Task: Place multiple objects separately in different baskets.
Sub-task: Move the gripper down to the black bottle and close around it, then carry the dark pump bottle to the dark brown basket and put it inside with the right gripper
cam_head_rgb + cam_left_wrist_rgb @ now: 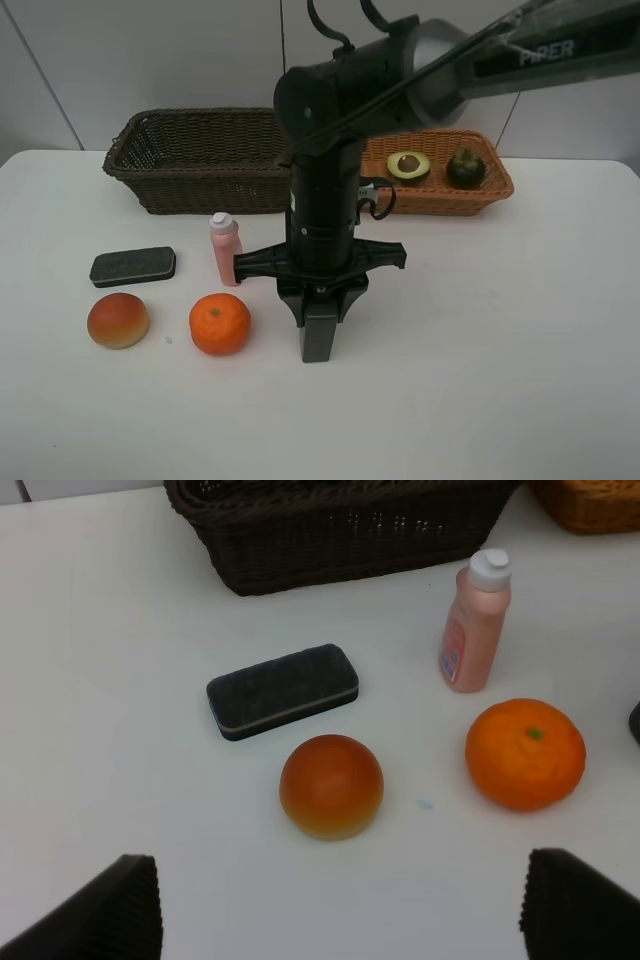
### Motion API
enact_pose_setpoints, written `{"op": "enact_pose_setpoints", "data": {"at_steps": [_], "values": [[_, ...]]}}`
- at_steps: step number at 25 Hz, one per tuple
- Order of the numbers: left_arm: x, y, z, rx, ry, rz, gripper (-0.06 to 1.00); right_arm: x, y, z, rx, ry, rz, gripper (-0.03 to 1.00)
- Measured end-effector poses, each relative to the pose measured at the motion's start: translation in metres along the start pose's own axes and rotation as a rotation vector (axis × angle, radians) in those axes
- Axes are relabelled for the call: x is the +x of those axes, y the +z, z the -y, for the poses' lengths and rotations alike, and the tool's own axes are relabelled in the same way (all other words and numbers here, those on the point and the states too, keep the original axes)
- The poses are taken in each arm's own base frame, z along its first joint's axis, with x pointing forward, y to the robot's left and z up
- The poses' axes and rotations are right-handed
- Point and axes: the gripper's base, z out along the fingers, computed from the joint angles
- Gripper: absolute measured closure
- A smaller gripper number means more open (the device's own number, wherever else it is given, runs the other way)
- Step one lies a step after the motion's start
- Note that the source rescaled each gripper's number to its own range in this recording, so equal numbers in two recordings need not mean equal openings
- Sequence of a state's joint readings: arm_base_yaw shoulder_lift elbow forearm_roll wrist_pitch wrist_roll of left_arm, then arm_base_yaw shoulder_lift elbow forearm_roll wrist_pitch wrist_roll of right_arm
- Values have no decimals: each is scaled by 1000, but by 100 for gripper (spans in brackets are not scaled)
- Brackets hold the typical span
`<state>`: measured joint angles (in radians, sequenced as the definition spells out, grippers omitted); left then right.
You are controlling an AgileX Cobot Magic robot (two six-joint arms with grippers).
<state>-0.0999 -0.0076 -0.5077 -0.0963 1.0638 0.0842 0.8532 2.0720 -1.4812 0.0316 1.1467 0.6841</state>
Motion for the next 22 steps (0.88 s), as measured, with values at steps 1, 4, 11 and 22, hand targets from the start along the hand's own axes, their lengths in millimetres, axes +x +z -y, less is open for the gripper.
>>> {"op": "enact_pose_setpoints", "data": {"at_steps": [1, 4, 11, 22], "values": [[0, 0, 0, 0, 0, 0, 10, 0, 0, 0, 1, 0, -1, 59], [0, 0, 0, 0, 0, 0, 10, 1, 0, 1, 12, -1, -10, 59], [0, 0, 0, 0, 0, 0, 10, 3, -8, 2, 6, -3, 1, 59], [0, 0, 0, 0, 0, 0, 10, 13, -48, 10, -35, -3, 57, 59]]}}
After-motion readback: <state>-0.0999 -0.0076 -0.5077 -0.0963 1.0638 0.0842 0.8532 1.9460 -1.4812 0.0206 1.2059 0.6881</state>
